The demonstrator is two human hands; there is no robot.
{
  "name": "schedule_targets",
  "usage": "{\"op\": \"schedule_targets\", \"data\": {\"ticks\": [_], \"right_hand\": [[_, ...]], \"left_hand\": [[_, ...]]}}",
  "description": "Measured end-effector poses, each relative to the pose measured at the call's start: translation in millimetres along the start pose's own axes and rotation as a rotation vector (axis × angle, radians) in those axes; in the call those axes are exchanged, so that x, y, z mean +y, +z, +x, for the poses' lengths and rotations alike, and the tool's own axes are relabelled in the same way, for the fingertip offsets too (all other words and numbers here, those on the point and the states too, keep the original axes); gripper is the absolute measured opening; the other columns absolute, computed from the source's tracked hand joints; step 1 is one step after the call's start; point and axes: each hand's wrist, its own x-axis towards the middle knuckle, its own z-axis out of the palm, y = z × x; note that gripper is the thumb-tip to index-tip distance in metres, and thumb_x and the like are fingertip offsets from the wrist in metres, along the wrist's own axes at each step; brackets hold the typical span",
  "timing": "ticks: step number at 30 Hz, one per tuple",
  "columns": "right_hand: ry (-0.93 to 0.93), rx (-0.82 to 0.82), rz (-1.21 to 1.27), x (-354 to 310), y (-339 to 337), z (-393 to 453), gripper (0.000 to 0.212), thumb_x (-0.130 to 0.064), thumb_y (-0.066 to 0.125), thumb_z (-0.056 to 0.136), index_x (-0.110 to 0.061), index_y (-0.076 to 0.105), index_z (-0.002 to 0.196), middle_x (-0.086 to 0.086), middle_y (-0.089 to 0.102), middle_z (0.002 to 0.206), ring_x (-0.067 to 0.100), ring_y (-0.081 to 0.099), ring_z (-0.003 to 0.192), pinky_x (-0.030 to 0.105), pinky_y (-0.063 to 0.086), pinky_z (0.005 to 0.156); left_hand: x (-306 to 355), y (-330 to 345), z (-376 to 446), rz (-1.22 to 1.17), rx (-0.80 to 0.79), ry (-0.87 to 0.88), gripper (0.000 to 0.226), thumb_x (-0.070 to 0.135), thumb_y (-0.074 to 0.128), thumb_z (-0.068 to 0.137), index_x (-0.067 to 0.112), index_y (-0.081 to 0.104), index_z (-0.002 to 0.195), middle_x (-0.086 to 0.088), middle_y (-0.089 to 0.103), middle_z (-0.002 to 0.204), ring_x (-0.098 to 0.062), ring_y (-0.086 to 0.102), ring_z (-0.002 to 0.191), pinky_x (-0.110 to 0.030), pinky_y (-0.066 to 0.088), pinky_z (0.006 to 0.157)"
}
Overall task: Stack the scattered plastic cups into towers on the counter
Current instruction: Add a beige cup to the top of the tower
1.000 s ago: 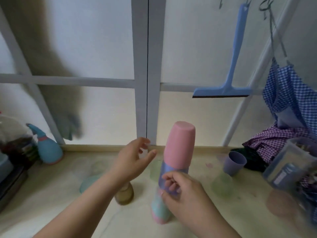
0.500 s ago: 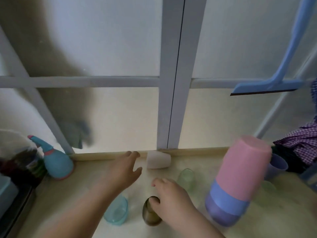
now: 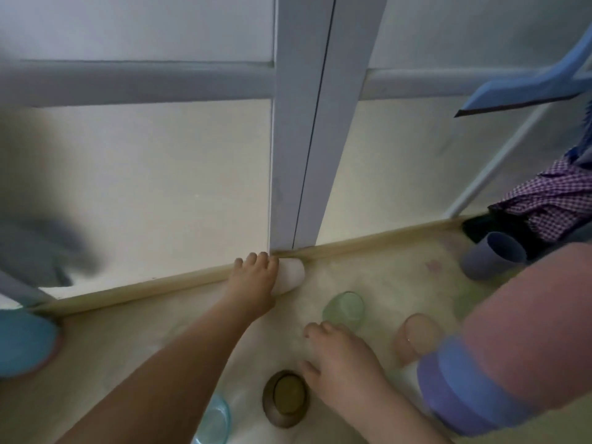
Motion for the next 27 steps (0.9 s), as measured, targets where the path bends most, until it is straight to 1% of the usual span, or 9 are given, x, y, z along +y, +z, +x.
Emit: {"op": "schedule_targets", "data": {"ticks": [4,8,13,16,19,21,23,25,27], "right_hand": [[-0.007,-0.007,-0.011,-0.1,0.9,-0.7,0.036,-0.035,0.049,0.086,-0.019,0.045,0.118,0.005,0.054,0.118,0.027,0.047,0.112,0.039,0.043,0.091],[-0.035,0.009,-0.021,-4.2,-2.6,-2.7,0.036,-0.036,0.048,0.086,-0.019,0.044,0.117,0.005,0.054,0.118,0.026,0.047,0.112,0.038,0.044,0.090],[-0.079,0.098,0.101,-12.5,-12.1,-13.0,0.039,-0.039,0.050,0.084,-0.020,0.044,0.118,0.002,0.056,0.117,0.022,0.049,0.113,0.035,0.046,0.090],[-0.089,0.182,0.258,-19.5,-22.8,-24.0,0.053,-0.043,0.052,0.085,-0.019,0.036,0.130,0.002,0.053,0.125,0.019,0.050,0.115,0.030,0.042,0.095],[-0.090,0.190,0.425,-29.9,-38.1,-36.5,0.070,-0.053,0.051,0.083,-0.018,0.025,0.138,0.001,0.046,0.134,0.016,0.047,0.119,0.027,0.039,0.098],[-0.116,0.180,0.555,-37.2,-47.8,-47.3,0.079,-0.058,0.055,0.077,-0.022,0.021,0.139,-0.004,0.044,0.136,0.011,0.045,0.120,0.025,0.038,0.097],[-0.177,0.189,0.636,-43.9,-57.4,-60.6,0.076,-0.055,0.065,0.071,-0.026,0.030,0.132,-0.007,0.048,0.129,0.009,0.048,0.115,0.023,0.040,0.089],[-0.226,0.212,0.701,-46.3,-67.0,-76.8,0.066,-0.045,0.075,0.064,-0.029,0.041,0.118,-0.007,0.056,0.117,0.010,0.055,0.106,0.024,0.045,0.083],[-0.263,0.250,0.723,-42.4,-81.3,-95.4,0.057,-0.041,0.079,0.057,-0.035,0.045,0.102,-0.012,0.061,0.103,0.009,0.059,0.095,0.024,0.049,0.076]], "left_hand": [[-1.7,2.1,4.1,0.012,-0.029,-0.066,0.068,0.039,0.065,0.070,0.008,0.036,0.124,-0.012,0.046,0.121,-0.031,0.042,0.112,-0.040,0.037,0.089],[-6.2,-1.4,-14.3,-0.081,-0.027,-0.119,0.065,0.046,0.066,0.067,0.009,0.043,0.116,-0.011,0.048,0.116,-0.030,0.043,0.107,-0.038,0.038,0.088],[-12.0,-36.4,-74.0,-0.503,0.177,-0.271,0.067,0.047,0.069,0.063,0.012,0.046,0.115,-0.007,0.052,0.111,-0.025,0.048,0.097,-0.034,0.042,0.076],[-4.2,-66.6,-119.9,-0.756,0.307,-0.348,0.069,0.041,0.076,0.059,0.016,0.047,0.116,-0.001,0.053,0.105,-0.020,0.052,0.089,-0.031,0.043,0.069],[9.7,-88.4,-163.5,-0.933,0.406,-0.360,0.073,0.037,0.081,0.058,0.023,0.044,0.119,0.010,0.052,0.100,-0.009,0.053,0.088,-0.016,0.043,0.065],[23.3,-97.3,-188.9,-0.994,0.442,-0.319,0.071,0.040,0.082,0.056,0.036,0.041,0.114,0.023,0.051,0.098,0.007,0.053,0.087,-0.003,0.040,0.062],[38.8,-103.8,-208.4,-1.029,0.459,-0.264,0.068,0.047,0.077,0.049,0.048,0.040,0.106,0.027,0.055,0.103,0.015,0.052,0.094,0.000,0.041,0.069],[54.0,-109.7,-222.4,-1.054,0.474,-0.242,0.067,0.047,0.072,0.047,0.048,0.044,0.107,0.023,0.060,0.109,0.010,0.055,0.102,-0.013,0.046,0.086],[67.8,-117.5,-234.1,-1.055,0.510,-0.230,0.068,0.045,0.072,0.048,0.045,0.046,0.111,0.021,0.061,0.112,0.005,0.056,0.105,-0.024,0.047,0.093]]}}
